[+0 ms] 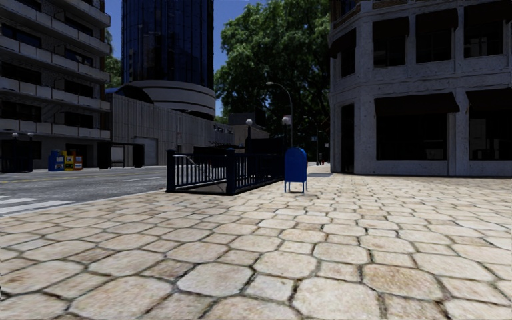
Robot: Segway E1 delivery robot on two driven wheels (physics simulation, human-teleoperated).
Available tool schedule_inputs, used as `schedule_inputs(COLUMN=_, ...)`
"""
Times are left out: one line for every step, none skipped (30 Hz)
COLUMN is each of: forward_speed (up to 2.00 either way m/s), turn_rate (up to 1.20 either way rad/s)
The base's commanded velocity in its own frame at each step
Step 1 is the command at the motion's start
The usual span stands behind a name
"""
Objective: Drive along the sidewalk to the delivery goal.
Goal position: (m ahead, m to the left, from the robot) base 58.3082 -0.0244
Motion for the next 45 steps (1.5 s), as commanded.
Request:
schedule_inputs(forward_speed=1.87, turn_rate=0.53)
schedule_inputs(forward_speed=1.81, turn_rate=0.57)
schedule_inputs(forward_speed=1.78, turn_rate=0.59)
schedule_inputs(forward_speed=1.78, turn_rate=0.59)
schedule_inputs(forward_speed=1.78, turn_rate=0.59)
schedule_inputs(forward_speed=1.78, turn_rate=0.6)
schedule_inputs(forward_speed=1.78, turn_rate=0.6)
schedule_inputs(forward_speed=1.78, turn_rate=0.6)
schedule_inputs(forward_speed=1.78, turn_rate=0.6)
schedule_inputs(forward_speed=1.78, turn_rate=0.6)
schedule_inputs(forward_speed=1.78, turn_rate=0.6)
schedule_inputs(forward_speed=1.78, turn_rate=0.6)
schedule_inputs(forward_speed=1.78, turn_rate=0.6)
schedule_inputs(forward_speed=1.78, turn_rate=0.6)
schedule_inputs(forward_speed=1.78, turn_rate=0.6)
schedule_inputs(forward_speed=1.78, turn_rate=0.6)
schedule_inputs(forward_speed=1.78, turn_rate=0.6)
schedule_inputs(forward_speed=1.78, turn_rate=0.6)
schedule_inputs(forward_speed=1.78, turn_rate=0.6)
schedule_inputs(forward_speed=1.78, turn_rate=0.6)
schedule_inputs(forward_speed=1.78, turn_rate=0.6)
schedule_inputs(forward_speed=1.78, turn_rate=0.6)
schedule_inputs(forward_speed=1.78, turn_rate=0.6)
schedule_inputs(forward_speed=1.78, turn_rate=0.6)
schedule_inputs(forward_speed=1.78, turn_rate=0.6)
schedule_inputs(forward_speed=1.78, turn_rate=0.6)
schedule_inputs(forward_speed=1.78, turn_rate=0.6)
schedule_inputs(forward_speed=1.78, turn_rate=0.6)
schedule_inputs(forward_speed=1.78, turn_rate=0.6)
schedule_inputs(forward_speed=1.78, turn_rate=0.6)
schedule_inputs(forward_speed=1.78, turn_rate=0.6)
schedule_inputs(forward_speed=1.78, turn_rate=0.6)
schedule_inputs(forward_speed=1.78, turn_rate=0.6)
schedule_inputs(forward_speed=1.78, turn_rate=0.6)
schedule_inputs(forward_speed=1.78, turn_rate=0.6)
schedule_inputs(forward_speed=1.78, turn_rate=0.6)
schedule_inputs(forward_speed=1.78, turn_rate=0.6)
schedule_inputs(forward_speed=1.78, turn_rate=0.6)
schedule_inputs(forward_speed=1.78, turn_rate=0.6)
schedule_inputs(forward_speed=1.78, turn_rate=0.6)
schedule_inputs(forward_speed=1.78, turn_rate=0.6)
schedule_inputs(forward_speed=1.78, turn_rate=0.6)
schedule_inputs(forward_speed=1.78, turn_rate=0.6)
schedule_inputs(forward_speed=1.78, turn_rate=0.6)
schedule_inputs(forward_speed=1.78, turn_rate=0.6)
